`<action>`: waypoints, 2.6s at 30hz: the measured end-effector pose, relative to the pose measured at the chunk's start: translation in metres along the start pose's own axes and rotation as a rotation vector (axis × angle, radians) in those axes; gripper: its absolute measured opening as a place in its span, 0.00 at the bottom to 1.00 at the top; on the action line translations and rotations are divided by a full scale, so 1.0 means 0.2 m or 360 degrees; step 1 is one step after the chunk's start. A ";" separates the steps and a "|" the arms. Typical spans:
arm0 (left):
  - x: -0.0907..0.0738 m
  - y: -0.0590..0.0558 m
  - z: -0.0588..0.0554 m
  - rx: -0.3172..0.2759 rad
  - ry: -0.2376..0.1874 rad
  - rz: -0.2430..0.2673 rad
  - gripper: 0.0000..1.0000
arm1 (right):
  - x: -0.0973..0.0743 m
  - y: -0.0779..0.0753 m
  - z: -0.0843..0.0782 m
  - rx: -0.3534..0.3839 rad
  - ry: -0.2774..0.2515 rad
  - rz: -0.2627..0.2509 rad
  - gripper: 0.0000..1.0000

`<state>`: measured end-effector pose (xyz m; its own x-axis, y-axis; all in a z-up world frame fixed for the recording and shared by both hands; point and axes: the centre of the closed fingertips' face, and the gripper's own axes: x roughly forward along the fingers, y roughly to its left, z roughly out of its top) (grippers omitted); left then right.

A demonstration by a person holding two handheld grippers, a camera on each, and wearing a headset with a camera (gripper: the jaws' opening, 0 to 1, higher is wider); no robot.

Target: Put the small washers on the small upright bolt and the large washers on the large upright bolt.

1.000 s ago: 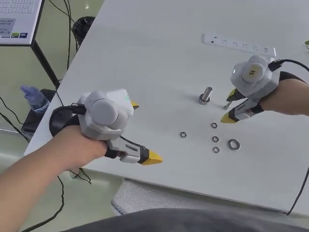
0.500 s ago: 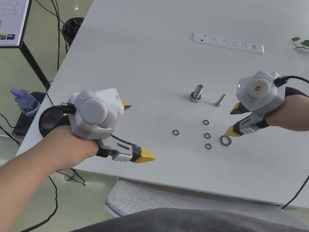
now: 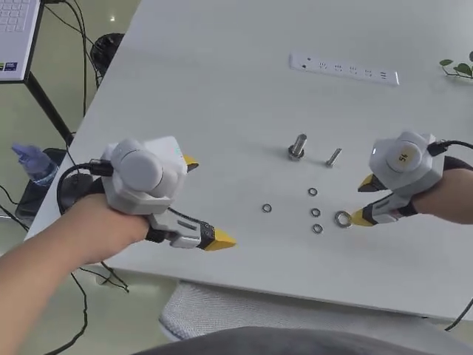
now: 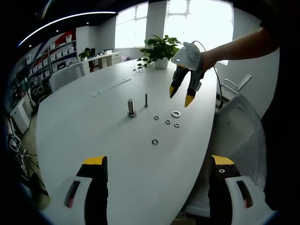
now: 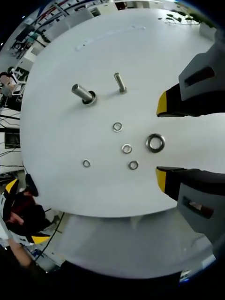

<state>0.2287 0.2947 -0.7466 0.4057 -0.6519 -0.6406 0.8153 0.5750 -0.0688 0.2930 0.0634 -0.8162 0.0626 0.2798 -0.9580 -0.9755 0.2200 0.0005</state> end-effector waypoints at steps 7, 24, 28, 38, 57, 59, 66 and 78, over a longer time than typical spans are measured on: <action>-0.02 -0.01 0.02 -0.0011 -0.0016 0.0008 0.89 | 0.06 -0.02 -0.02 0.0006 -0.0044 -0.0029 0.43; -0.03 -0.02 0.00 -0.0016 0.0009 -0.0005 0.88 | 0.19 -0.01 -0.06 -0.0011 0.0026 -0.0016 0.42; -0.04 -0.01 0.01 -0.0010 0.0004 0.0007 0.88 | 0.21 -0.01 -0.07 -0.0020 0.0044 -0.0020 0.42; -0.02 -0.02 0.01 -0.0016 0.0002 0.0010 0.89 | 0.24 -0.01 -0.08 -0.0047 0.0076 -0.0010 0.42; 0.02 -0.01 -0.05 -0.0014 -0.0008 0.0014 0.89 | 0.24 0.02 -0.08 -0.0044 0.0095 0.0000 0.29; 0.02 -0.01 -0.05 0.0003 0.0003 0.0007 0.90 | 0.24 0.02 -0.08 -0.0039 0.0092 0.0001 0.29; 0.04 -0.04 -0.05 -0.0009 0.0025 -0.0010 0.87 | 0.25 0.01 -0.09 -0.0017 0.0091 0.0000 0.24; 0.04 -0.07 -0.03 -0.0029 0.0018 -0.0022 0.85 | 0.25 0.01 -0.09 -0.0049 0.0116 -0.0008 0.20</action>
<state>0.2177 0.2850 -0.7560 0.3898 -0.6540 -0.6484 0.8130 0.5751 -0.0914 0.2912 0.0608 -0.8694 0.0529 0.2095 -0.9764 -0.9813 0.1922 -0.0119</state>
